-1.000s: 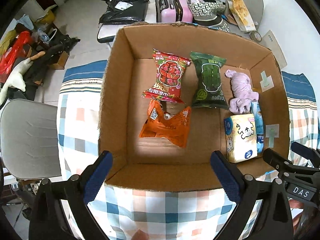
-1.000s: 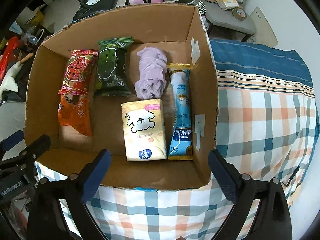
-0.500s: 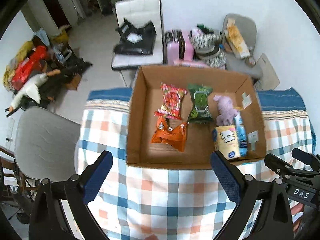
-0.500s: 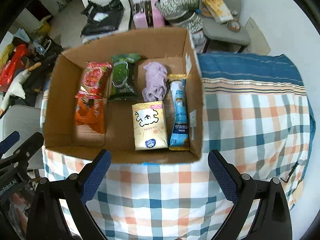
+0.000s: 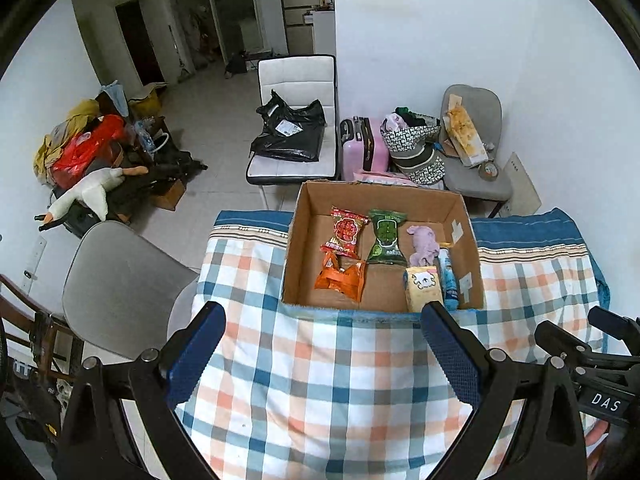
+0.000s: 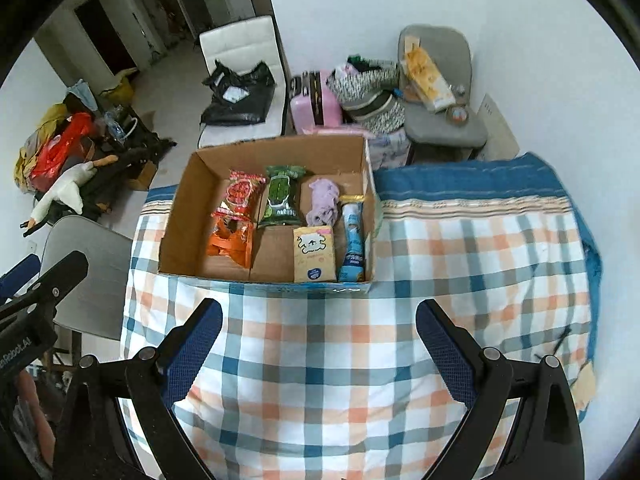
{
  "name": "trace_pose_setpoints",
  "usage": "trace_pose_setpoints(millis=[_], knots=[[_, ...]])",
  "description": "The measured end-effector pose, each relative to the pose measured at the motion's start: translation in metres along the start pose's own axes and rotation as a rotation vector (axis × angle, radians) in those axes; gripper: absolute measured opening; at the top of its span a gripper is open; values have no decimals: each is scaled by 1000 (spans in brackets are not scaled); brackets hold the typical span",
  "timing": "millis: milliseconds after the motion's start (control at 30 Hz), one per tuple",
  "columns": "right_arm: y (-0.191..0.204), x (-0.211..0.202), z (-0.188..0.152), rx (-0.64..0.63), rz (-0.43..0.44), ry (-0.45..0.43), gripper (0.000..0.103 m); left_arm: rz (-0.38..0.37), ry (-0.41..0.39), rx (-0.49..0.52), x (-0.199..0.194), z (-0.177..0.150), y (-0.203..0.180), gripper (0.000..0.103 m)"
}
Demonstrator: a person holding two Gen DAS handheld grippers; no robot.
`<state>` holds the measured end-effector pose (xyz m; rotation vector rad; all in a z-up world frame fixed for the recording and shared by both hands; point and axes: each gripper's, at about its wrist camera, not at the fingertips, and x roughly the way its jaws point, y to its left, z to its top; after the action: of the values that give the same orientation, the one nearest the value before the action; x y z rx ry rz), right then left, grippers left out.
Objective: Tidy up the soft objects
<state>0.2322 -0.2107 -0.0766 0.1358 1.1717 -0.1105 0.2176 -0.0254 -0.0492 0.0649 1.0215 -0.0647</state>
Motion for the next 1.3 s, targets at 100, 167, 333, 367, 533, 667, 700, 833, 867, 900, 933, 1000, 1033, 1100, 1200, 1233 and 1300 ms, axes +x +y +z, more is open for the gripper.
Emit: trace_pose_setpoints(millis=[100, 167, 333, 367, 533, 667, 700, 833, 867, 900, 933, 1000, 1033, 1100, 1200, 1233, 1300], knots=[[-2, -23, -11, 0, -3, 3, 99, -20, -5, 6, -17, -7, -2, 100], [-2, -36, -18, 7, -4, -1, 99, -30, -8, 10, -29, -12, -2, 100], [-2, -72, -36, 9, -24, -41, 99, -35, -34, 20, -56, -21, -4, 100], [-1, -80, -40, 7, -33, -53, 99, -38, -41, 22, -63, -22, -4, 100], [2, -120, -50, -1, -56, -121, 99, -44, -67, 34, -87, -28, -5, 100], [4, -143, -56, -6, -57, -155, 99, -39, -93, 30, -105, -31, -2, 100], [5, -148, -58, -7, -59, -165, 99, -42, -96, 30, -109, -32, -1, 100], [6, -164, -61, -9, -73, -195, 99, -39, -109, 26, -120, -34, 3, 100], [5, -167, -62, -8, -73, -199, 99, -37, -113, 24, -123, -35, 4, 100], [5, -171, -63, -7, -70, -201, 99, -33, -116, 23, -125, -35, 5, 100], [5, -173, -64, -6, -68, -202, 99, -34, -118, 22, -126, -36, 4, 100], [5, -176, -65, -8, -64, -202, 99, -35, -119, 25, -129, -37, 5, 100], [6, -179, -65, -9, -62, -203, 99, -35, -122, 24, -129, -37, 5, 100], [8, -184, -67, -13, -56, -206, 99, -33, -130, 25, -133, -37, 4, 100], [10, -191, -70, -18, -61, -215, 99, -37, -134, 24, -137, -38, 5, 100], [11, -193, -70, -19, -61, -219, 99, -36, -135, 24, -139, -38, 4, 100], [12, -196, -72, -23, -60, -223, 99, -38, -133, 25, -139, -38, 4, 100]])
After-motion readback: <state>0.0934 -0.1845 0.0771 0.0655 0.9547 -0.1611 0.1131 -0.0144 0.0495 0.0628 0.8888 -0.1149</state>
